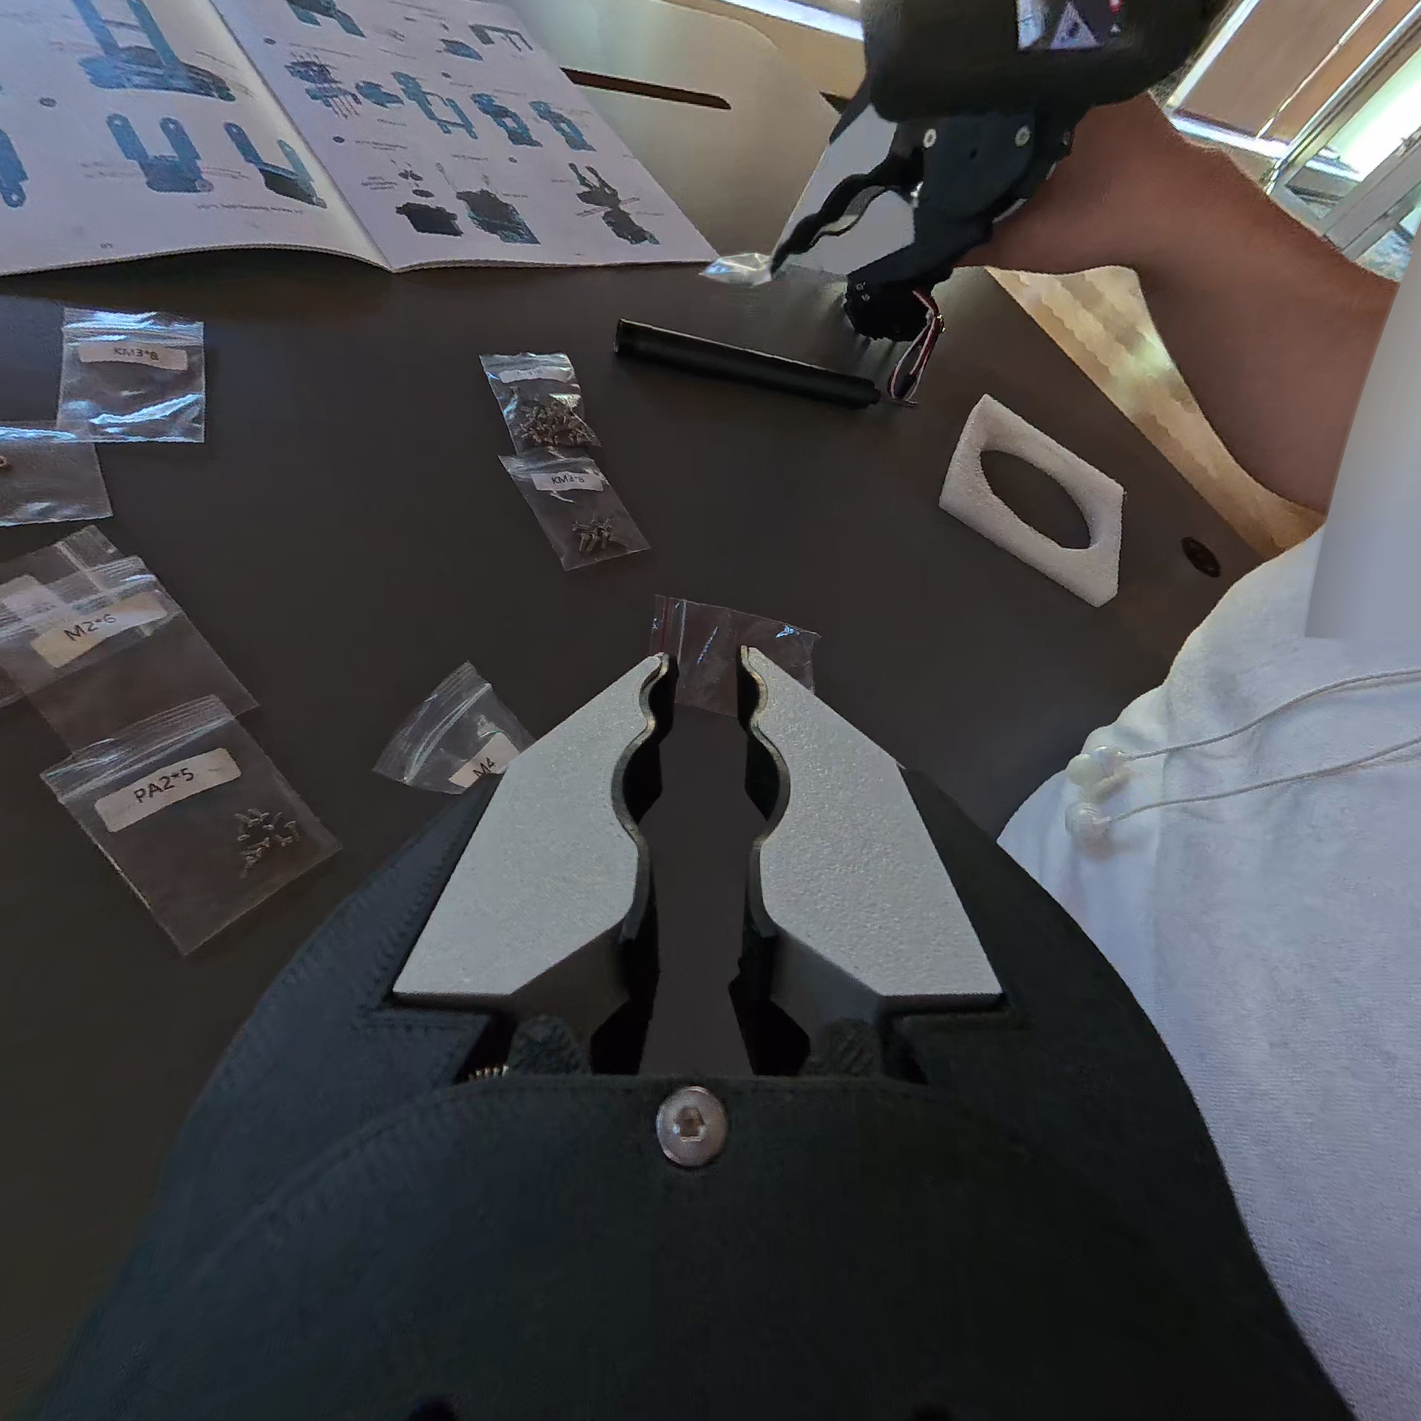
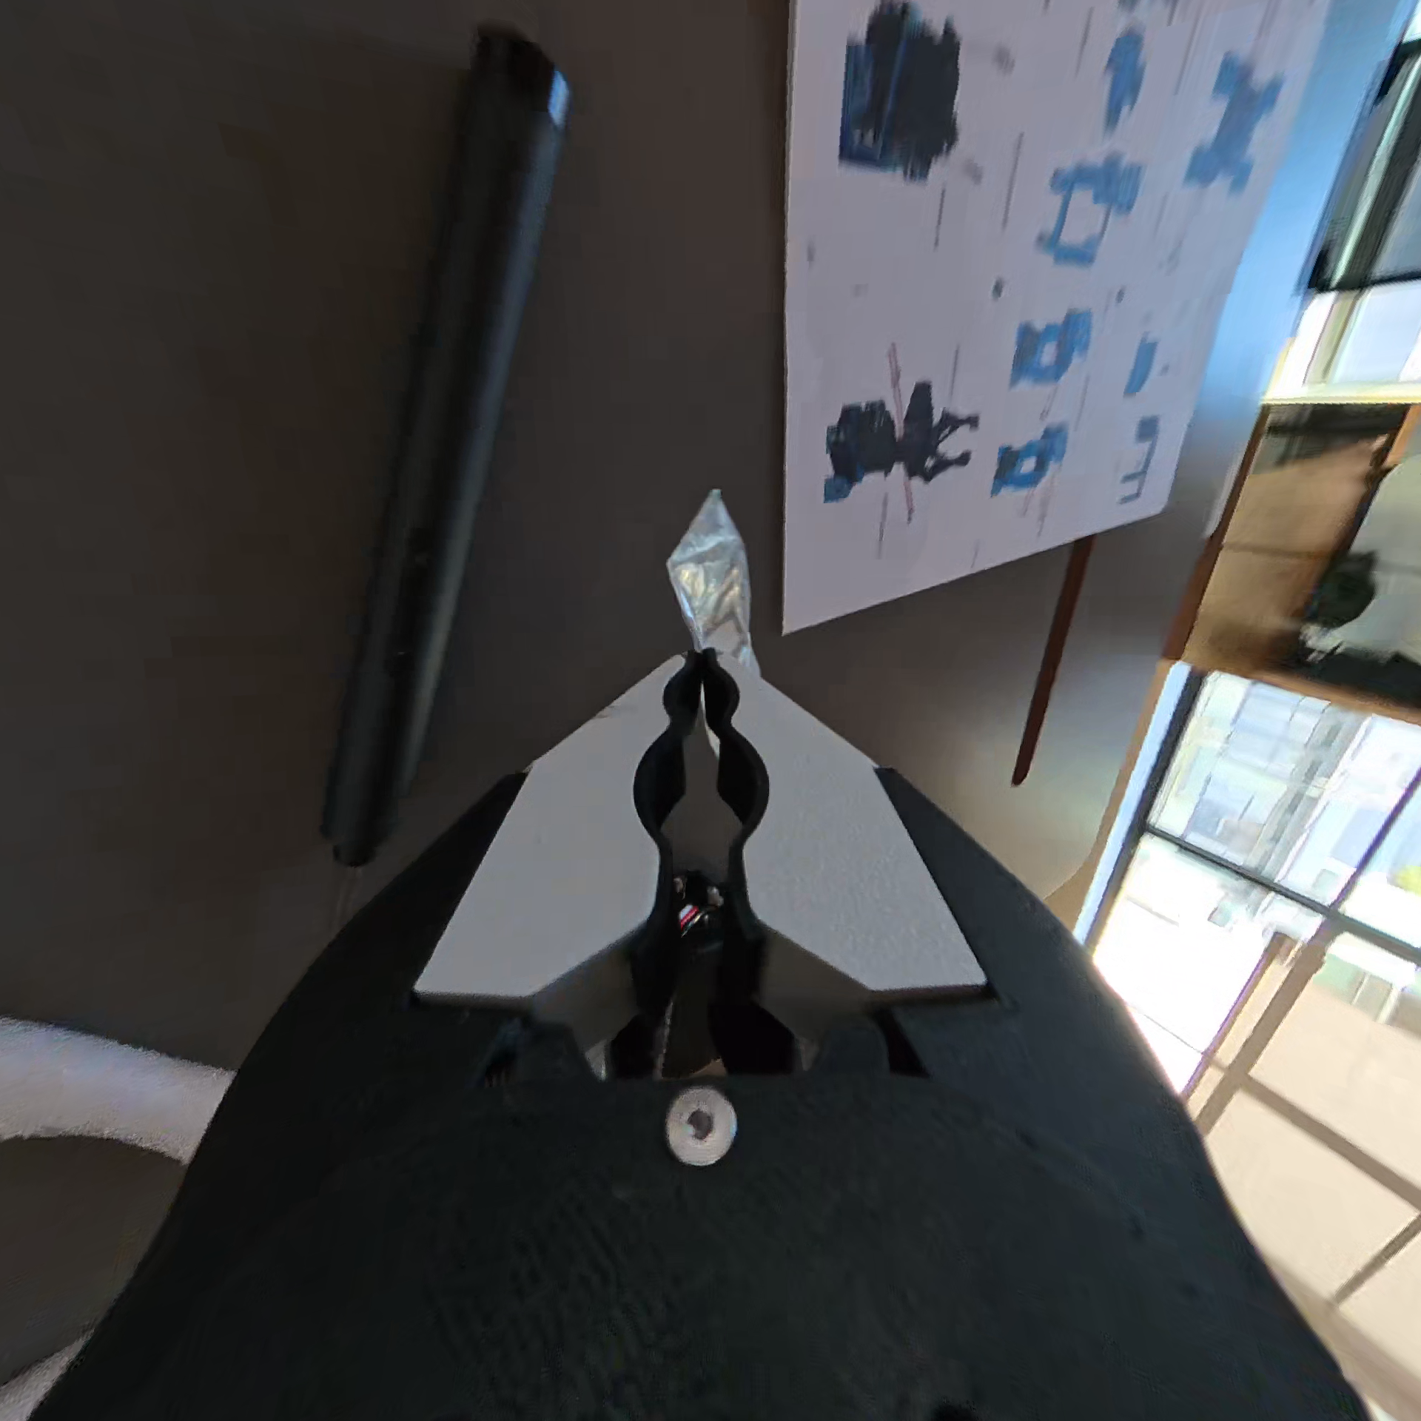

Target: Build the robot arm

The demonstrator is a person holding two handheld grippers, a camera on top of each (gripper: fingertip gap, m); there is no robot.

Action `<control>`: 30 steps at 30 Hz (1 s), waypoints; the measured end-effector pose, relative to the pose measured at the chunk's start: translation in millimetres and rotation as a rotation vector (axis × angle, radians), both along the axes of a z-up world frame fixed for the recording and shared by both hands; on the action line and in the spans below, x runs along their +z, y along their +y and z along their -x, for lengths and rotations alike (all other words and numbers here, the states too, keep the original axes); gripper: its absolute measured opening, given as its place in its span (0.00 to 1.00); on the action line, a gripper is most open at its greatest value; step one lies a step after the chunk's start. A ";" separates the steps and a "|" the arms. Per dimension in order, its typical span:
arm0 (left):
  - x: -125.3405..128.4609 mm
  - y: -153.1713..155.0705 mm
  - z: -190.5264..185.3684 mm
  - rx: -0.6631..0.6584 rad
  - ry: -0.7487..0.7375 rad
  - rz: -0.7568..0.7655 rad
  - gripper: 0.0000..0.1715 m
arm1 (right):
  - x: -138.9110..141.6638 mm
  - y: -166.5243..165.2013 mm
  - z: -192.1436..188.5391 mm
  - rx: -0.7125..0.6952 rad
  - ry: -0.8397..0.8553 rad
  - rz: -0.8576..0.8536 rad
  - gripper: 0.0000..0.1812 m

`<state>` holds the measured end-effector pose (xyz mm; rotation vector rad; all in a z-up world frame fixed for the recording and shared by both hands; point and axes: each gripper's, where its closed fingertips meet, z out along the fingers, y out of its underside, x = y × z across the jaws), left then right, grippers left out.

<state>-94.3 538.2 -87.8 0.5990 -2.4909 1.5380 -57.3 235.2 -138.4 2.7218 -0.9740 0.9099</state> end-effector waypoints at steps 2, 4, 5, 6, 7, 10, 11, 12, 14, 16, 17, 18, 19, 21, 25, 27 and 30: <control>0.7 0.7 -0.5 0.002 -0.002 0.005 0.08 | 12.0 12.3 -5.4 0.084 -0.070 0.023 0.00; 2.6 0.4 -0.8 0.003 -0.009 0.013 0.08 | 24.9 29.5 -8.1 0.194 -0.134 0.050 0.00; 3.6 -0.2 -0.8 0.004 -0.016 0.016 0.08 | 31.1 38.2 -8.3 0.237 -0.160 0.062 0.00; 4.7 -1.1 -0.8 0.006 -0.025 0.020 0.08 | 35.7 48.9 -7.1 0.282 -0.175 0.061 0.00; 6.1 -2.8 -0.2 0.007 -0.036 0.025 0.08 | 40.9 59.5 -6.4 0.316 -0.198 0.054 0.00; 8.6 -10.8 5.2 -0.002 -0.061 0.043 0.07 | 51.9 89.9 -2.0 0.399 -0.234 0.019 0.00; 9.4 -14.0 6.6 -0.002 -0.065 0.051 0.07 | 54.3 99.2 -0.1 0.425 -0.237 0.012 0.00; 10.7 -17.6 7.5 0.002 -0.070 0.062 0.07 | 56.3 108.5 2.0 0.452 -0.240 0.008 0.00; 14.6 -27.0 9.1 0.010 -0.087 0.090 0.08 | 57.1 128.9 6.7 0.507 -0.238 -0.008 0.00; 16.5 -36.7 7.9 0.024 -0.142 0.093 0.12 | 53.7 147.8 11.2 0.558 -0.222 -0.005 0.00; 16.8 -40.8 5.8 0.034 -0.183 0.086 0.14 | 52.3 156.2 12.8 0.592 -0.219 0.011 0.00; 17.4 -44.9 4.3 0.041 -0.223 0.080 0.16 | 51.3 164.0 14.0 0.625 -0.220 0.031 0.00; 18.7 -48.8 3.4 0.043 -0.258 0.080 0.17 | 50.1 171.3 15.6 0.657 -0.217 0.048 0.00; 21.0 -55.6 2.9 0.043 -0.311 0.084 0.18 | 49.0 184.2 19.0 0.721 -0.215 0.080 0.00; 21.3 -66.6 5.3 0.026 -0.391 0.085 0.17 | 48.3 196.3 22.6 0.803 -0.203 0.165 0.00; 17.7 -71.5 7.2 0.014 -0.428 0.066 0.17 | 48.4 201.3 24.0 0.835 -0.198 0.195 0.00; 13.6 -78.3 10.8 0.008 -0.486 0.036 0.16 | 47.0 209.9 27.2 0.875 -0.184 0.221 0.00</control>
